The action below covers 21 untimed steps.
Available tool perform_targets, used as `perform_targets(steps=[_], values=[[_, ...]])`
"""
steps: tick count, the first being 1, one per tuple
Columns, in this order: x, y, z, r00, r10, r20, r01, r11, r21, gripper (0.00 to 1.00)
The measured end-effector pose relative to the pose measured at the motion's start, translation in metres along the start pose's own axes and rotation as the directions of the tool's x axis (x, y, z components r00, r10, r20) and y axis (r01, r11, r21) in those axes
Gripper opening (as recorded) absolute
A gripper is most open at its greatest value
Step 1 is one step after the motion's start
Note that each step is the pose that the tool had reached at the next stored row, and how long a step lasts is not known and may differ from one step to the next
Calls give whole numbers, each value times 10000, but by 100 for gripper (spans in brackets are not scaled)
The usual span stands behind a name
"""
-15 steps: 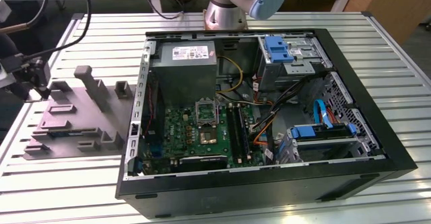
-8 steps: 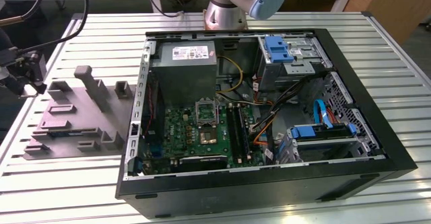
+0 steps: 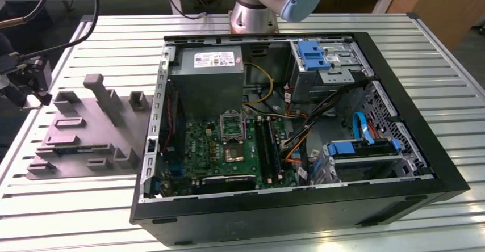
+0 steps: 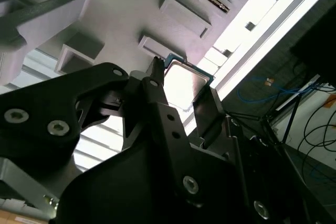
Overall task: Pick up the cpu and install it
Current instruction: 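Pick up the cpu and move it towards the insertion slot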
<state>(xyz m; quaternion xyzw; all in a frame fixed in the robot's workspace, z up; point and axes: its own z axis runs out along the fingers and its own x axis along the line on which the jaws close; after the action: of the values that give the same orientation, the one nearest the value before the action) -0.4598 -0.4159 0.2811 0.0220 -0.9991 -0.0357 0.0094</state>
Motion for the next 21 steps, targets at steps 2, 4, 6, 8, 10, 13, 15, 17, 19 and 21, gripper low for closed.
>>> perform_targets(steps=[2, 4, 6, 8, 10, 13, 15, 17, 19, 21], values=[[0, 3, -37, 10000, 0, 1, 0, 10000, 0, 47], [1, 6, -82, 10000, 0, 4, 0, 10000, -1, 47], [2, 10, -141, 10000, 0, 2, 0, 10000, 0, 47], [3, 15, -198, 10000, 0, 3, 0, 10000, -1, 47], [4, 18, -253, 10000, 0, 3, 0, 10000, 0, 47], [5, 24, -327, 10000, 0, 3, 0, 10000, -1, 47], [6, 27, -367, 10000, 0, 3, 0, 10000, 0, 47], [7, 30, -410, 10000, 0, 2, 0, 10000, 0, 47], [8, 33, -453, 10000, 0, 3, 0, 10000, 0, 47], [8, 36, -493, 10000, 0, 3, 0, 10000, -1, 47]])
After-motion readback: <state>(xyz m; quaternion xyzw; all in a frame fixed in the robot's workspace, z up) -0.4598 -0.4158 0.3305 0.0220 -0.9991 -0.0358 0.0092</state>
